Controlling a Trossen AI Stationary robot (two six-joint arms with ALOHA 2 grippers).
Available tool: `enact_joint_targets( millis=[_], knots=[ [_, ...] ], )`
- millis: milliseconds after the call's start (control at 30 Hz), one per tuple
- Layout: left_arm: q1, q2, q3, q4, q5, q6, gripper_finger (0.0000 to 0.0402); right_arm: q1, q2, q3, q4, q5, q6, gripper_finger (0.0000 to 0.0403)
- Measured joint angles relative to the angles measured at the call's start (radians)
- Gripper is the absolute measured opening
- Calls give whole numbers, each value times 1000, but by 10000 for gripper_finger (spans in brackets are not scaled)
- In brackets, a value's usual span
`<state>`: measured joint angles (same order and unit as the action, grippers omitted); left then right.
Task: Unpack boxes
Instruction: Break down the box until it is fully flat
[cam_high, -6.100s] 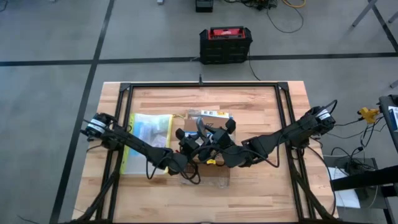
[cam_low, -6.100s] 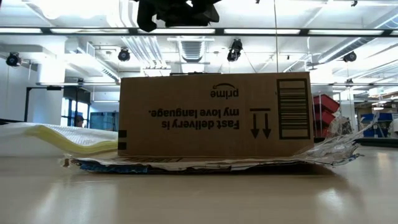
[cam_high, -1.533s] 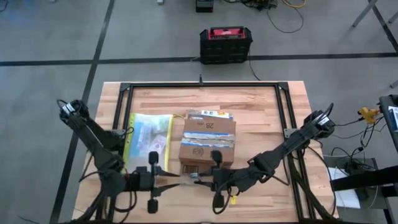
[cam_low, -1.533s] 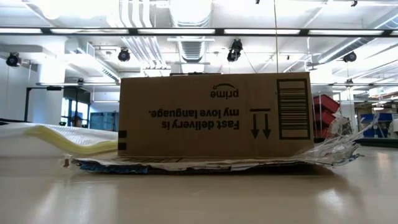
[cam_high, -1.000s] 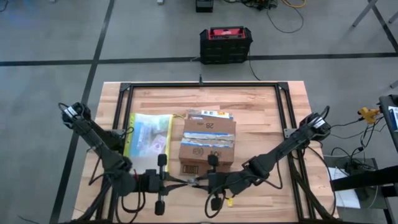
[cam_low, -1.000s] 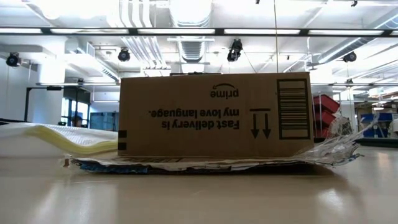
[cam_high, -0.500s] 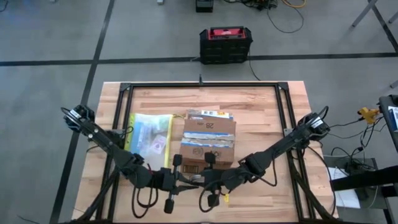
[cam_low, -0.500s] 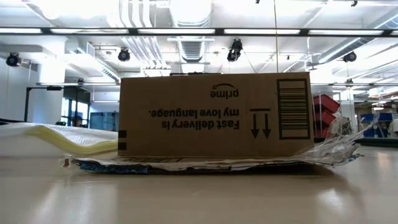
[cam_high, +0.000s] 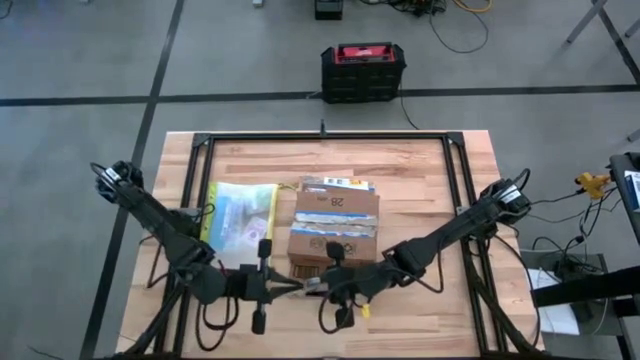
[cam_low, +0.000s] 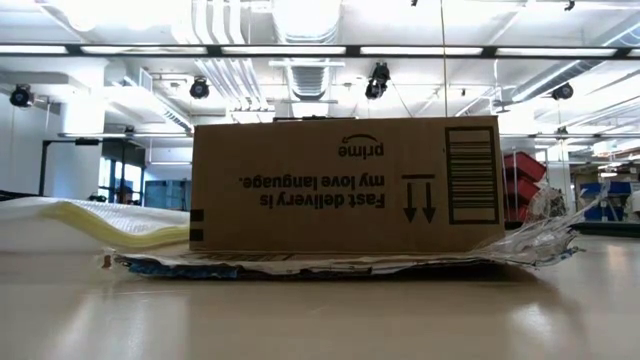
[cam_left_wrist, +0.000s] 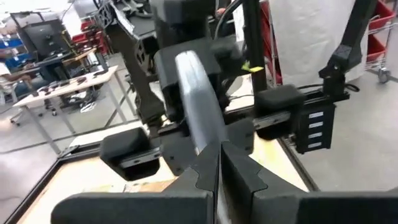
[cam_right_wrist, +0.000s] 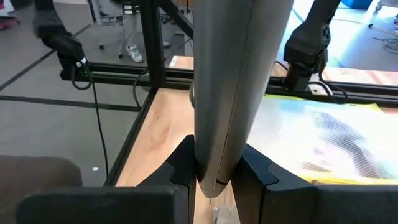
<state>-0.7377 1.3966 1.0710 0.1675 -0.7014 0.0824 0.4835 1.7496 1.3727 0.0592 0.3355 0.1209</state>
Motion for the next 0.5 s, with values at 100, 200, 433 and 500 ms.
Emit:
enact_joint_targets(
  millis=[100, 200, 433, 500],
  knots=[
    [22, 15, 0, 27, 20, -4, 1, 0, 6, 0, -1, 37, 5, 48],
    [53, 30, 0, 85, 113, 3, 1, 0, 13, -1, -4, 56, 12, 48],
    [49, 18, 6, 78, 132, -21, 0, 8, 1, -3, -68, 67, 1, 48],
    [20, -9, 12, 85, 127, 4, 0, 14, -1, -3, -88, 81, 14, 48]
  ],
)
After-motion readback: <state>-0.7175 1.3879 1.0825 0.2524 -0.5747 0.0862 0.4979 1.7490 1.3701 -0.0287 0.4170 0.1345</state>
